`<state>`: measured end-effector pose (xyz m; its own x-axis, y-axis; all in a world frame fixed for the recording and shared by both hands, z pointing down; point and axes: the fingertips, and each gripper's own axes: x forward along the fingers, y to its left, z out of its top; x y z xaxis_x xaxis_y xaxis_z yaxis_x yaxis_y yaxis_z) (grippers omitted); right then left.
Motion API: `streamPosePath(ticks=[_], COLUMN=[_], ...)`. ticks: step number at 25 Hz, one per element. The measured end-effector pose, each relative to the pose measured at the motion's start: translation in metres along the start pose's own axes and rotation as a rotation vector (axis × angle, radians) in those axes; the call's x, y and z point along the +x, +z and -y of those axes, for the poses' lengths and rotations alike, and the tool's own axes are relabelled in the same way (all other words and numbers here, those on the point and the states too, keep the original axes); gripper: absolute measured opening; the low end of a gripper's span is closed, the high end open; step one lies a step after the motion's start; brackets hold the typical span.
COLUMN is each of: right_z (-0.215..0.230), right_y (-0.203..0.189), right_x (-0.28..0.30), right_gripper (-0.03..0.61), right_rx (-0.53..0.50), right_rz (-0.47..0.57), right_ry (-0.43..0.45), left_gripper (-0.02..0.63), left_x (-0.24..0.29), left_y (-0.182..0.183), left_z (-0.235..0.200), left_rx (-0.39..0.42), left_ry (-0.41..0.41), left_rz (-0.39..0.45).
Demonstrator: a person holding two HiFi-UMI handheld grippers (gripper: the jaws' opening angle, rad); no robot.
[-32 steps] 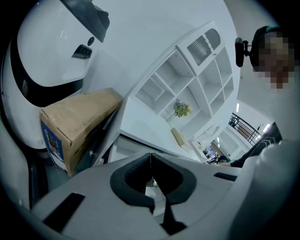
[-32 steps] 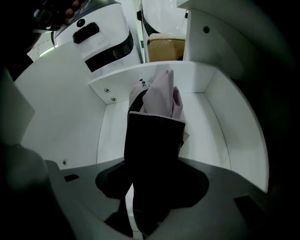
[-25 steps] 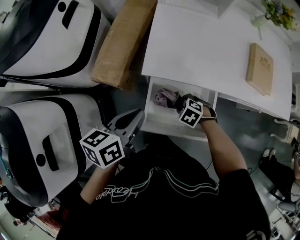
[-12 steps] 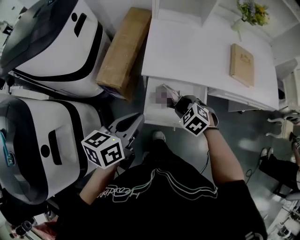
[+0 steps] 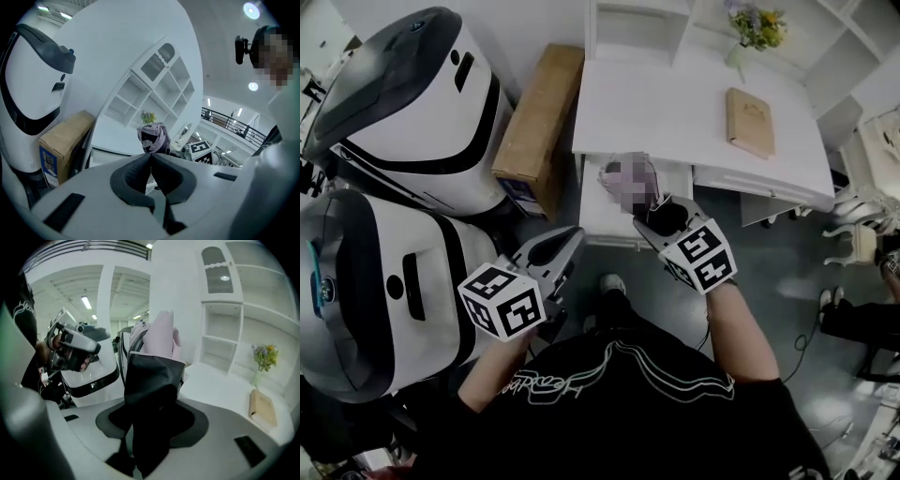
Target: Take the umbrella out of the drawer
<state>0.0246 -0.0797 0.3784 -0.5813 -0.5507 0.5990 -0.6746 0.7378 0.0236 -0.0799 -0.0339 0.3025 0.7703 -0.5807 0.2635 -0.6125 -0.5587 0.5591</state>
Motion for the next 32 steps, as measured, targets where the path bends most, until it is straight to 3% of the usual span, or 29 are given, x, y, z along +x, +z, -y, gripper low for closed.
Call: streamPosePath(ticks=[5, 17, 32], right_z=[-0.026, -0.056, -0.059], right_y=[0.01, 0.023, 0.028], right_x=[-0.041, -0.118, -0.12], right_gripper=[0.218, 0.217, 0.217], right_rx=[0.123, 0.232, 0.252], right_rz=[0.127, 0.338, 0.381], right_ry=[-0.026, -0.064, -0.059], left_gripper=[0.021, 0.021, 0.021], left_x=[-0.014, -0.037, -0.032], left_y=[-0.004, -0.014, -0.015], left_z=[0.033, 0.073, 0.077], left_rx=[0.036, 0.08, 0.081], left_ry=[-0.041, -0.075, -0.074], left_rz=[0.014, 0.035, 0.04])
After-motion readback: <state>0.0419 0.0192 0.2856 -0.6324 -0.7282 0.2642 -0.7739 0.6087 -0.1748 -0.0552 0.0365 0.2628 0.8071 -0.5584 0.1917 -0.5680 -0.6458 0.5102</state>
